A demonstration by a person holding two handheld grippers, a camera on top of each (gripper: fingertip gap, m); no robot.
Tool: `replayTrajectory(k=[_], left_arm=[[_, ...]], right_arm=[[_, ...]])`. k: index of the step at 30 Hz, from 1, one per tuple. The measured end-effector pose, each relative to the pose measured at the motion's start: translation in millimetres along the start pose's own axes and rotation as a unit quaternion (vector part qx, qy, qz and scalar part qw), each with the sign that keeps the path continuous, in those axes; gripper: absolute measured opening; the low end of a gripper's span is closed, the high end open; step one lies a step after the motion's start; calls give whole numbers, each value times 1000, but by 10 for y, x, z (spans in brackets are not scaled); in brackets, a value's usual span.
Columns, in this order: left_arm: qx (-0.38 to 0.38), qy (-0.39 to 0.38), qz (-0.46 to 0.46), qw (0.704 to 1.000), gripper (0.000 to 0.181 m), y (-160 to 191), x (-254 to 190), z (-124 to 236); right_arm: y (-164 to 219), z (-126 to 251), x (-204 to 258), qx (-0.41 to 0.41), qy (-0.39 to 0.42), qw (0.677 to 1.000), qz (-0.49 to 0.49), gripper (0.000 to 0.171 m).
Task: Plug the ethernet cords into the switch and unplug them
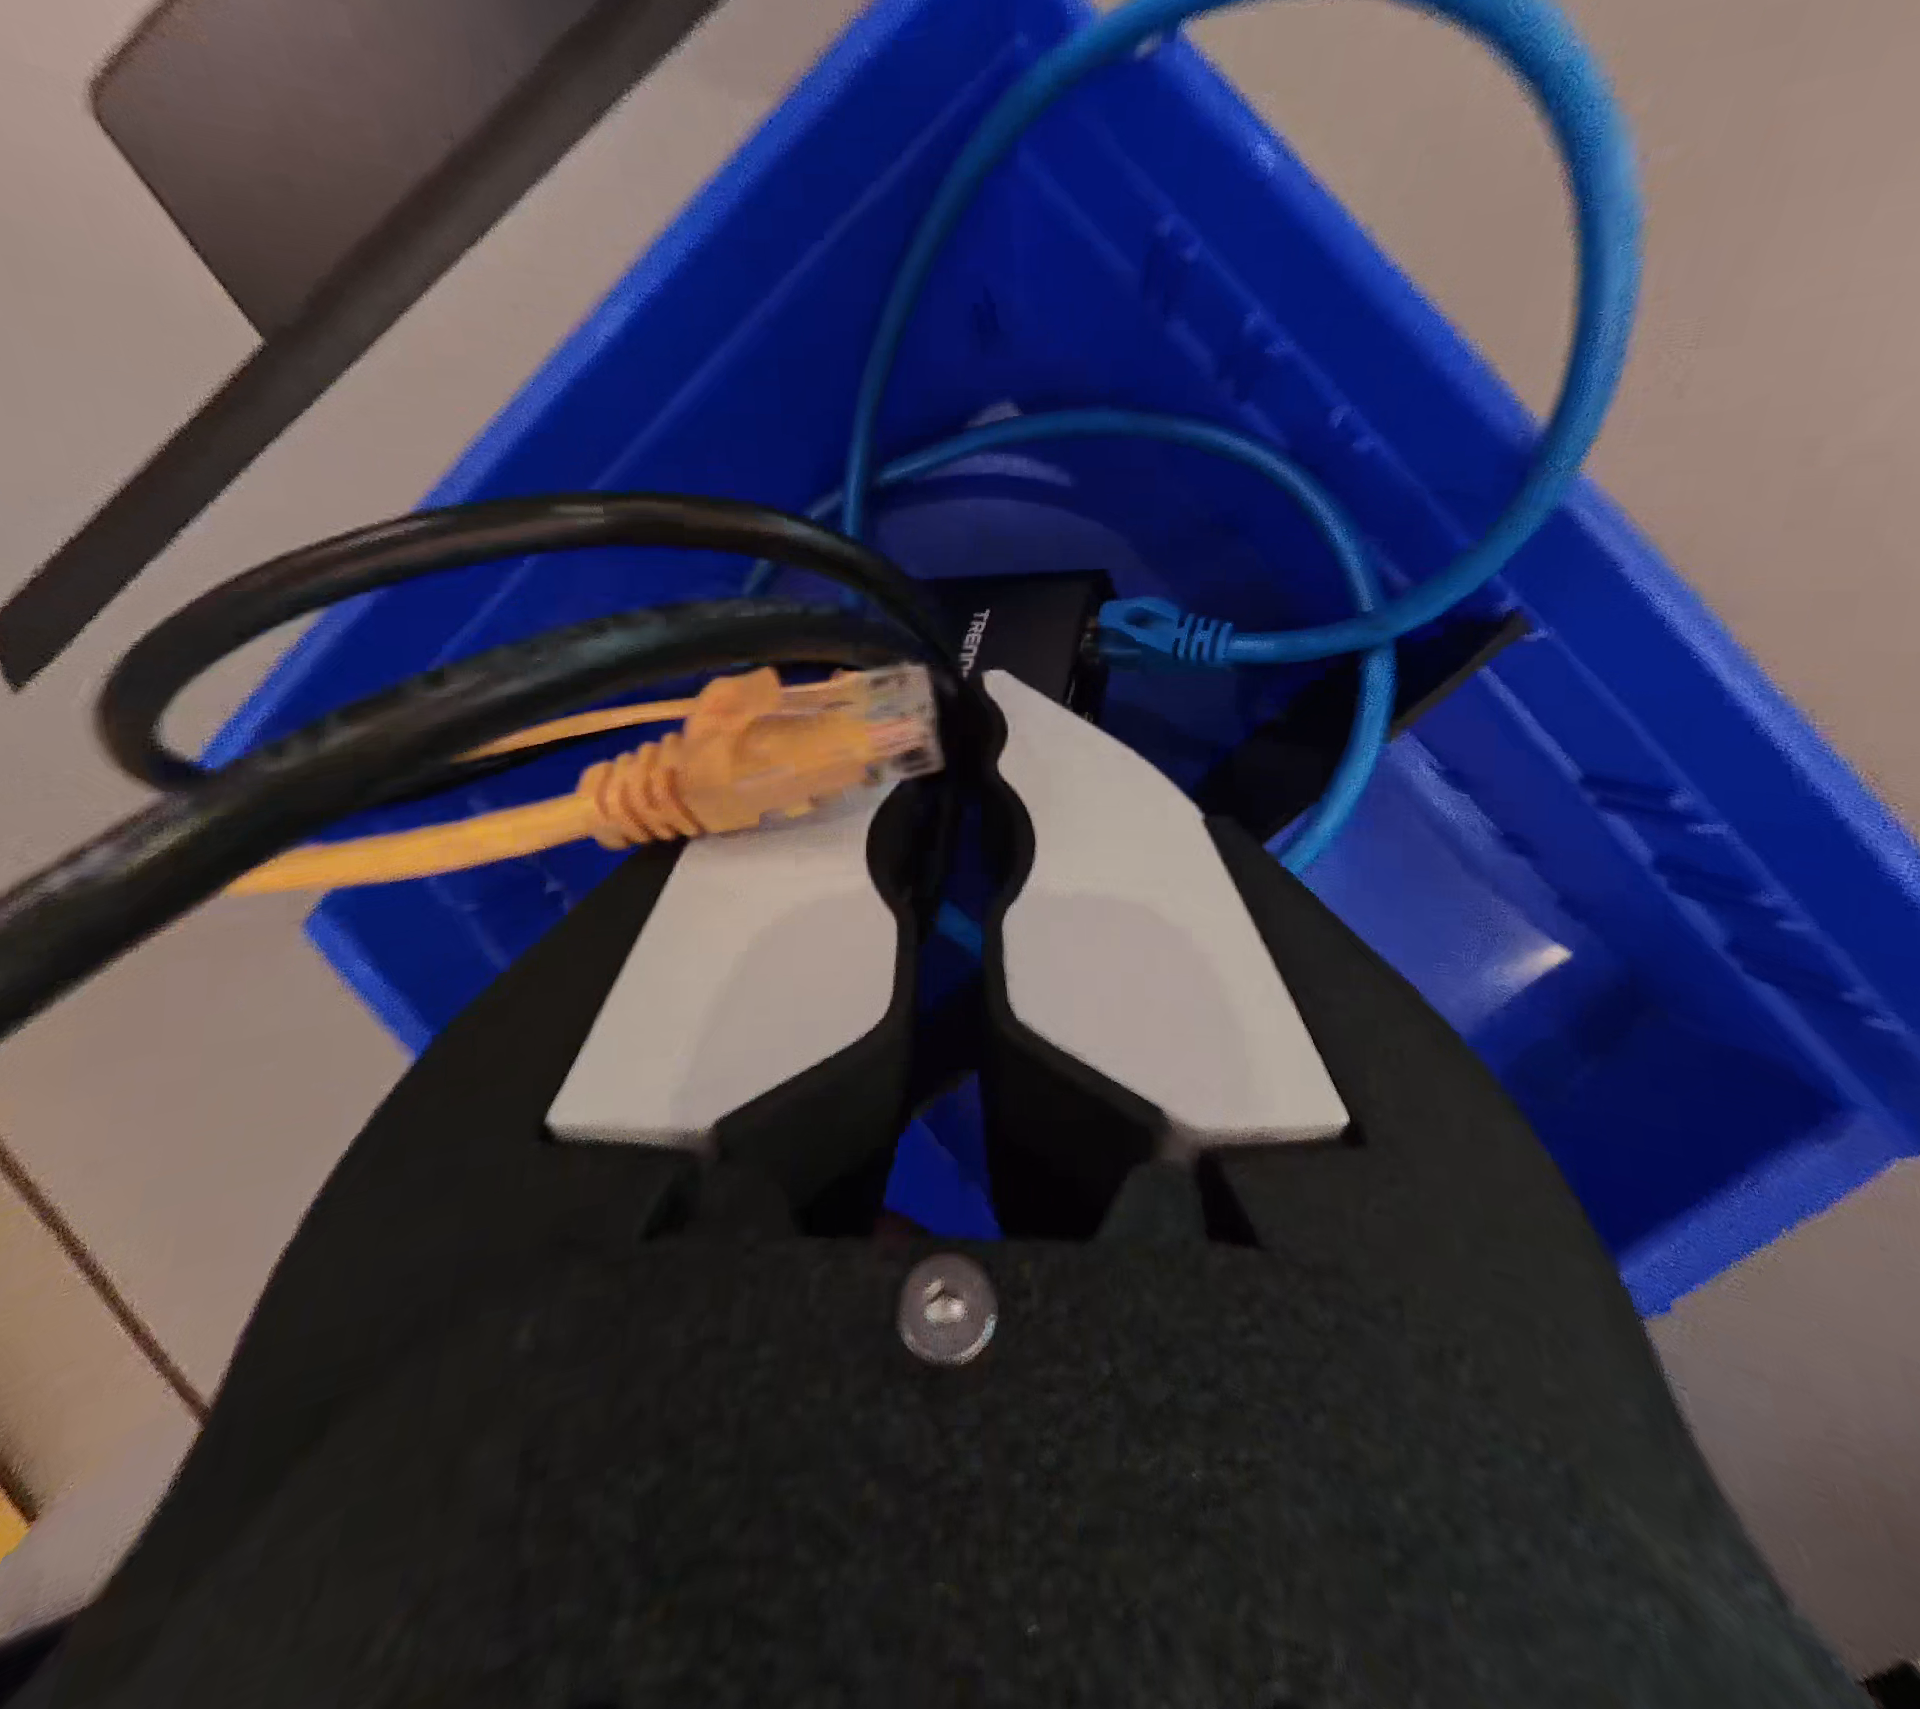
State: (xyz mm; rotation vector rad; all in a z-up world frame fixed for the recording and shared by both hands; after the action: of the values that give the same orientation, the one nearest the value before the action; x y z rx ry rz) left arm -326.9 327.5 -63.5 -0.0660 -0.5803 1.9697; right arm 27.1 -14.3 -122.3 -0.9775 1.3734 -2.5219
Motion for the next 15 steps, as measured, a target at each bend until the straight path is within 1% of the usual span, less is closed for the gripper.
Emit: replayTrajectory(k=[1, 5, 10, 15], left_arm=[[-5, -6, -2, 1000, 9, -43, 10, 103], [-31, -45, -20, 998, 7, -240, 127, 602], [-78, -100, -40, 991, 6, -619, 282, 1448], [-111, -152, -76, 979, 6, -1074, 272, 2265]], right_arm=[[-1, 1, 4, 0, -1, 1000, 0, 34], [12, -3, 33, 1, 1, 1000, 6, 33], [22, 4, 72, 0, 5, 1000, 15, 32], [25, 20, 81, -3, 11, 1000, 22, 31]])
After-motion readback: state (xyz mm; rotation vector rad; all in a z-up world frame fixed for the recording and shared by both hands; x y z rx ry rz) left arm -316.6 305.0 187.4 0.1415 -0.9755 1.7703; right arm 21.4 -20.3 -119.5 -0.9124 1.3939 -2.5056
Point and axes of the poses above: each gripper's, where its closed fingertips meet, z back along the fingers, y out of its underside, x = y × z across the jaws, the point moved 5 cm from there along z, back along the fingers, and after that the axes turned 11 degrees about -z, right-handed, at the moved point
